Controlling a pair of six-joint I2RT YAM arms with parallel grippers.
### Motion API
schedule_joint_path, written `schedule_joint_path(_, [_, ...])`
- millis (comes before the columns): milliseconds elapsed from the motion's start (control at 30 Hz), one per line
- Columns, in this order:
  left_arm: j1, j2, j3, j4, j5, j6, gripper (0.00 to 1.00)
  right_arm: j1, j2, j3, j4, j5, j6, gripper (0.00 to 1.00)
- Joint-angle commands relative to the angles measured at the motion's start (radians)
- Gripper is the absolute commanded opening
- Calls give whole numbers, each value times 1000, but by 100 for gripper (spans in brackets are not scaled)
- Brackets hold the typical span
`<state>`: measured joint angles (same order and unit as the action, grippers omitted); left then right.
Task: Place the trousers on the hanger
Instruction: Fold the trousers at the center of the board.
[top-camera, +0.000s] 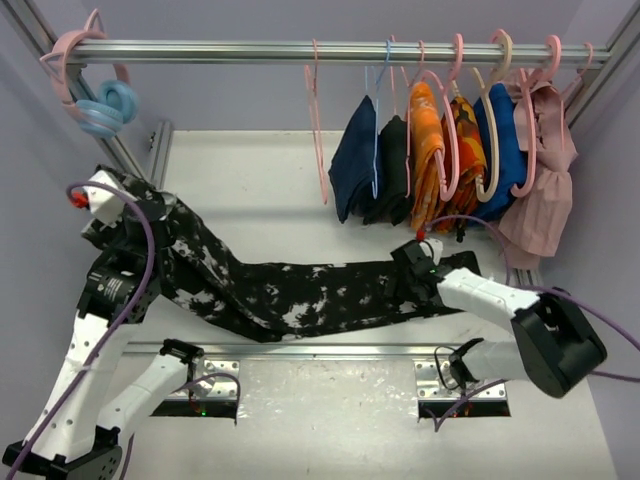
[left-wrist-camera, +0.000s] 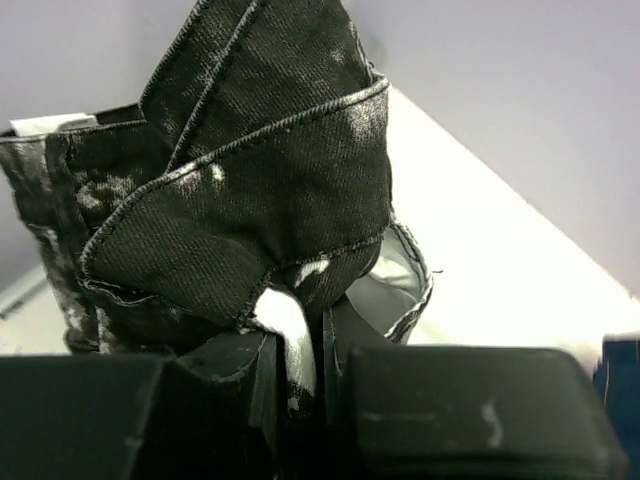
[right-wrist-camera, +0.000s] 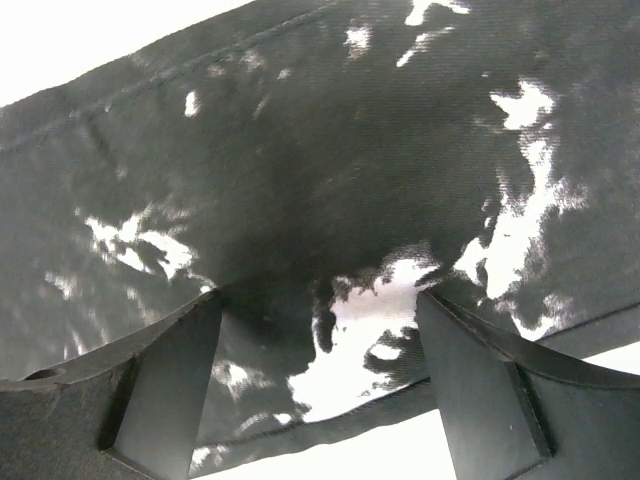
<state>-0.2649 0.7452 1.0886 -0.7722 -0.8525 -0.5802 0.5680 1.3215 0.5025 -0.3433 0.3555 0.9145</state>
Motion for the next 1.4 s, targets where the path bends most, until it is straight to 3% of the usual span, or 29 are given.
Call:
schedule_joint_path(0, [10, 26, -44, 162, 199, -31, 0, -95, -203, -127, -107, -45, 61, 81])
schedule_joint_path(233, [10, 113, -72, 222, 309, -27, 0, -334, -390, -155, -141, -138, -55, 80])
schedule_joint_path(300, [11, 120, -59, 189, 274, -19, 3, -338, -398, -142, -148, -140, -94, 80])
schedule_joint_path(400, [12, 129, -10, 51, 94, -68, 7, -338, -387, -129, -147, -150, -125, 80])
schedule_joint_path(533, [13, 89, 76, -289, -230, -330, 31, -337, -365, -106, -109, -224, -167, 77])
schedule_joint_path(600, [13, 75, 93, -346, -314, -403, 42, -334, -364, -97, -95, -244, -172, 77])
schedule_joint_path(733, [19, 107, 87, -341, -382, -393, 79, -307, -379, -75, -71, -325, -207, 76])
schedule_joint_path(800, [28, 158, 88, -350, -362, -415, 96, -263, -382, -60, -63, -348, -242, 76])
schedule_joint_path(833, [32, 190, 98, -369, -331, -452, 100, -226, -379, -53, -54, -351, -256, 76])
schedule_joint_path(967, [35, 242, 114, -360, -147, -504, 100, -95, -312, -17, -34, -342, -285, 76])
schedule_joint_path(1000, [33, 216, 88, -264, 3, -397, 100, -63, -225, 4, -34, -336, -290, 76])
schedule_joint_path(1100, [33, 162, -30, 17, 220, -254, 100, -35, -94, 39, 12, -340, -298, 77])
schedule_joint_path(1133, [33, 156, -48, 50, 263, -233, 100, -34, -62, 40, 34, -350, -295, 82])
schedule_joint_path(1200, [32, 210, -61, 61, 310, -218, 100, -36, 21, 36, 86, -351, -269, 94])
schedule_joint_path(1367, [33, 328, -38, -52, 231, -319, 100, -39, 237, 123, -94, -142, -84, 99])
